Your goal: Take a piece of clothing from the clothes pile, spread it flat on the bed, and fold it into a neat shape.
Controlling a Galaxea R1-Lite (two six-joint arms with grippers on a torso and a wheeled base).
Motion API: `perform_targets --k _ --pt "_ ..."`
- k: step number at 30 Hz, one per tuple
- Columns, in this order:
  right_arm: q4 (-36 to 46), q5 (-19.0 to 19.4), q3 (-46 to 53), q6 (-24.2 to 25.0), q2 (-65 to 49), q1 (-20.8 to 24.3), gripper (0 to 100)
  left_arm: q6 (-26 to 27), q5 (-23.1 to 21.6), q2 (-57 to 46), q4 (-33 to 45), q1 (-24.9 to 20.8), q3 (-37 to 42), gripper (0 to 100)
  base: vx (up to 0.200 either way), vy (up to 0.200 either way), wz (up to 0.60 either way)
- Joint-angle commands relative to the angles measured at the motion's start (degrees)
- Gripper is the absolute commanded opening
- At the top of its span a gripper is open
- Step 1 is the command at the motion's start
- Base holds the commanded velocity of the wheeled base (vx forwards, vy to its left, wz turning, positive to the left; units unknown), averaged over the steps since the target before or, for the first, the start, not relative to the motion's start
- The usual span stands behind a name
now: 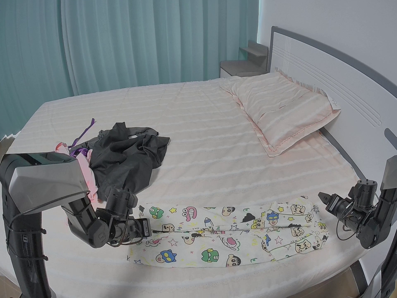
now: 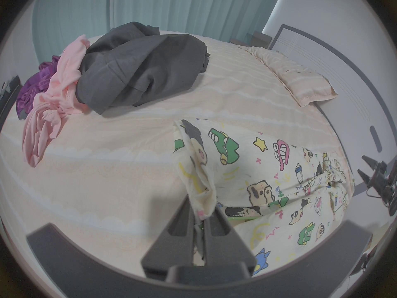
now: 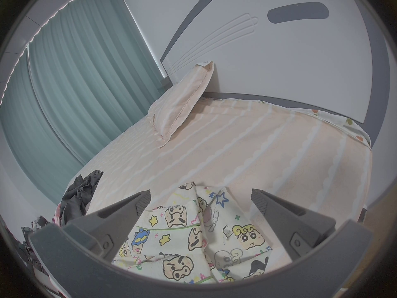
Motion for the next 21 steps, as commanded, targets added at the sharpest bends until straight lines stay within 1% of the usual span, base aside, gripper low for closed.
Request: perform_targets --k 1,3,6,10,11,12,13,16,19,20,21 --pt "0.1 0.0 0.0 0.0 -0.1 0.0 100 -0.5 -1.0 -2.1 -0.1 1.5 1.3 0 0.000 0.000 0.00" --pt "0.0 0.0 0.0 0.0 -0.1 0.0 100 -1.4 -1.9 -2.7 -0.2 2.1 1.9 0 0.000 0.000 0.00" --pt "0.0 0.0 0.0 0.0 -0.1 0.0 100 -1.6 -2.3 -4.1 -0.2 4.1 2.7 0 0.000 0.000 0.00" --pt "0.1 0.0 0.0 0.0 0.0 0.0 100 -1.5 -5.3 -8.5 0.1 9.2 4.5 0 0.000 0.000 0.00" --pt "0.1 0.0 0.0 0.0 0.0 0.0 100 -1.5 -5.3 -8.5 0.1 9.2 4.5 0 0.000 0.000 0.00" --pt "0.1 0.1 0.0 0.0 0.0 0.0 100 -1.5 -6.2 -9.9 0.1 10.9 5.3 0 0.000 0.000 0.00" --pt "0.0 0.1 0.0 0.1 0.0 0.0 100 -1.4 -7.7 -12.2 0.1 13.9 6.7 0 0.000 0.000 0.00" --pt "0.0 0.2 0.0 0.1 0.2 0.0 100 -1.1 -9.4 -15.0 0.4 18.5 7.7 0 0.000 0.000 0.00" --pt "0.0 0.3 0.0 0.1 0.2 0.0 100 -0.9 -12.2 -19.1 3.3 24.2 7.5 0 0.000 0.000 0.00" --pt "0.0 0.3 0.0 0.1 0.2 0.0 100 -0.9 -12.2 -19.1 3.3 24.2 7.5 0 0.000 0.000 0.00" --pt "0.1 0.3 -0.1 0.1 0.1 0.0 100 0.4 -14.4 -21.8 6.1 28.1 7.4 0 0.000 0.000 0.00"
